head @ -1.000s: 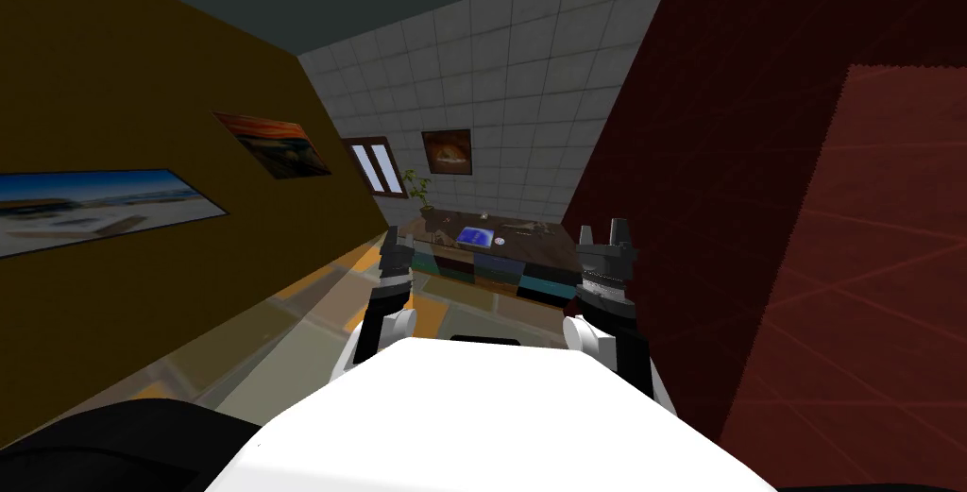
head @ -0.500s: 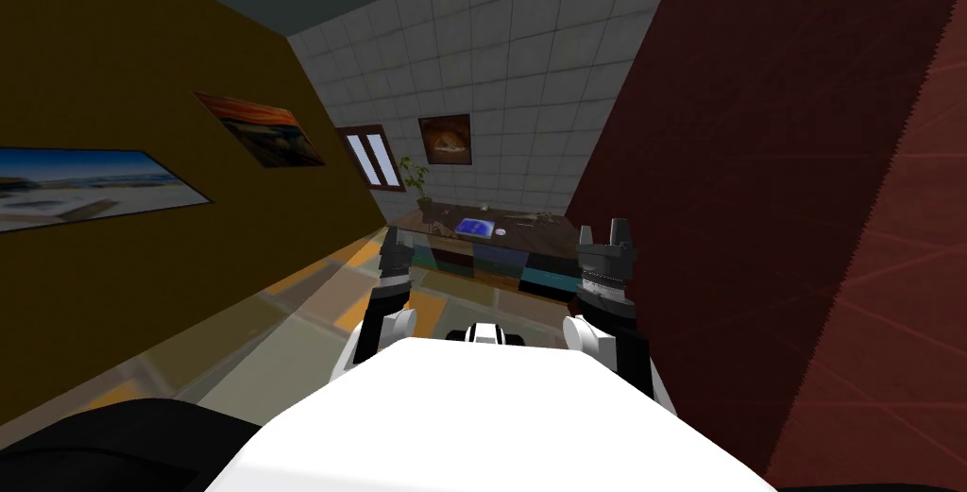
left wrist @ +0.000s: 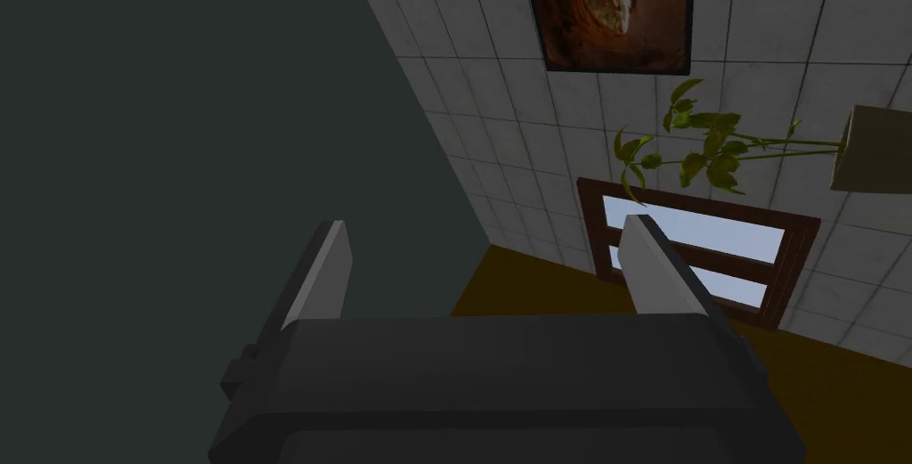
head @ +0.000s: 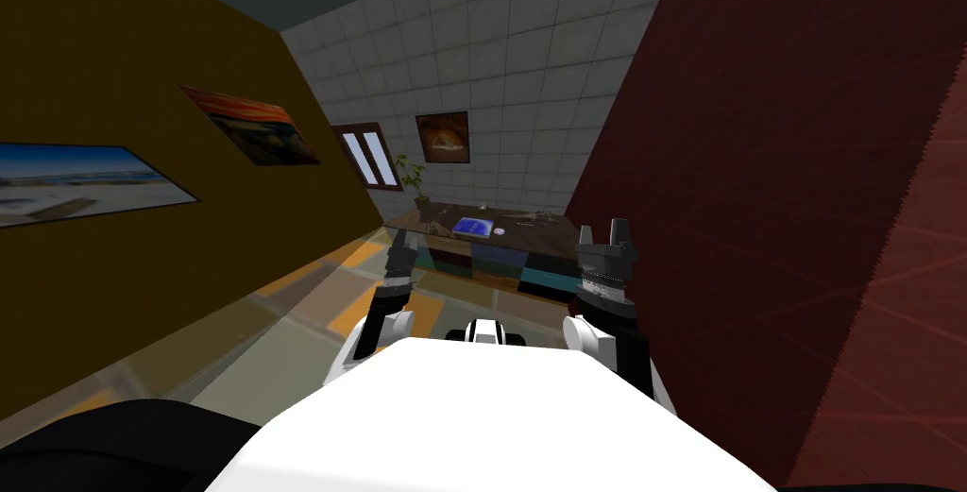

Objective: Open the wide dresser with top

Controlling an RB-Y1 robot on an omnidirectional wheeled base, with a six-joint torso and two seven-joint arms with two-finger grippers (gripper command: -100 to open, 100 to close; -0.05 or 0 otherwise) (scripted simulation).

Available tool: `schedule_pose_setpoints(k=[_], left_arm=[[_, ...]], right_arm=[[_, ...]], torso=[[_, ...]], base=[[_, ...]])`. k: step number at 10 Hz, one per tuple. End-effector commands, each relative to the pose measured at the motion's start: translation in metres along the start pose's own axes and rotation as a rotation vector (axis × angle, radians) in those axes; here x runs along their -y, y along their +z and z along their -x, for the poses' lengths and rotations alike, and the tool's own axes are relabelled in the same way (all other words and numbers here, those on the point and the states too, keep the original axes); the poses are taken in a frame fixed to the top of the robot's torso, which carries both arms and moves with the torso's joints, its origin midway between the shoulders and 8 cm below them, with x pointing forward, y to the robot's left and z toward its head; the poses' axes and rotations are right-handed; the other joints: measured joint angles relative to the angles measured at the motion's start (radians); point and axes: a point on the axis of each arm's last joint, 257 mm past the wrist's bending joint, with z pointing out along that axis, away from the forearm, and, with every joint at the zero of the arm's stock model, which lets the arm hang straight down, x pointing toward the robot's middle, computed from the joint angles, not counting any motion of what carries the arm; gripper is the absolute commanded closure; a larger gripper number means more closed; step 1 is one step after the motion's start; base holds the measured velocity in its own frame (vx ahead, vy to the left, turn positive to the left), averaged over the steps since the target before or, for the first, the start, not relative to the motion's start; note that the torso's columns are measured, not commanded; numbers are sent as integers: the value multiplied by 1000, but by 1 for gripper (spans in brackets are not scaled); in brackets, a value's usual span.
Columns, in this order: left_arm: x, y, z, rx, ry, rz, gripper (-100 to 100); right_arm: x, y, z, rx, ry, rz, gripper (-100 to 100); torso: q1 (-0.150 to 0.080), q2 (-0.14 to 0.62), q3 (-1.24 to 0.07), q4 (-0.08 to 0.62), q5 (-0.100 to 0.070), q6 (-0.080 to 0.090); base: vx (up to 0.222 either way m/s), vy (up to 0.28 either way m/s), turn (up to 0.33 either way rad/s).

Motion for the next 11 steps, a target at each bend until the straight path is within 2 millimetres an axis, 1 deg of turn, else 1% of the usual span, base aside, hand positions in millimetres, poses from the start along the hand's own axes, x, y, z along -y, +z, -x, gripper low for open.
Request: schedule_pose_setpoints(k=[1, 3, 4, 6, 7, 11], left_arm=[[-22, -7, -7, -48, 26, 25, -100], [-32, -10, -10, -63, 34, 36, -100], [-42, -14, -12, -77, 43, 49, -100], [-53, -18, -14, -91, 50, 63, -100], [-65, -22, -16, -103, 57, 78, -100], [-96, -36, -23, -134, 75, 113, -100]], right_arm=[[0, 0, 0, 0, 0, 0, 0], [0, 0, 0, 0, 0, 0, 0], [0, 0, 0, 0, 0, 0, 0], [0, 0, 0, 0, 0, 0, 0], [0, 0, 0, 0, 0, 0, 0], [0, 0, 0, 0, 0, 0, 0]], torso=[[0, 1, 0, 0, 0, 0], [1, 1, 1, 0, 0, 0], [1, 3, 2, 1, 0, 0], [1, 1, 1, 0, 0, 0], [1, 1, 0, 0, 0, 0], [1, 2, 1, 0, 0, 0]], base=[[75, -43, -17], [55, -42, -13], [48, -32, -14], [61, -30, -16], [53, -38, -15], [83, -53, -19]])
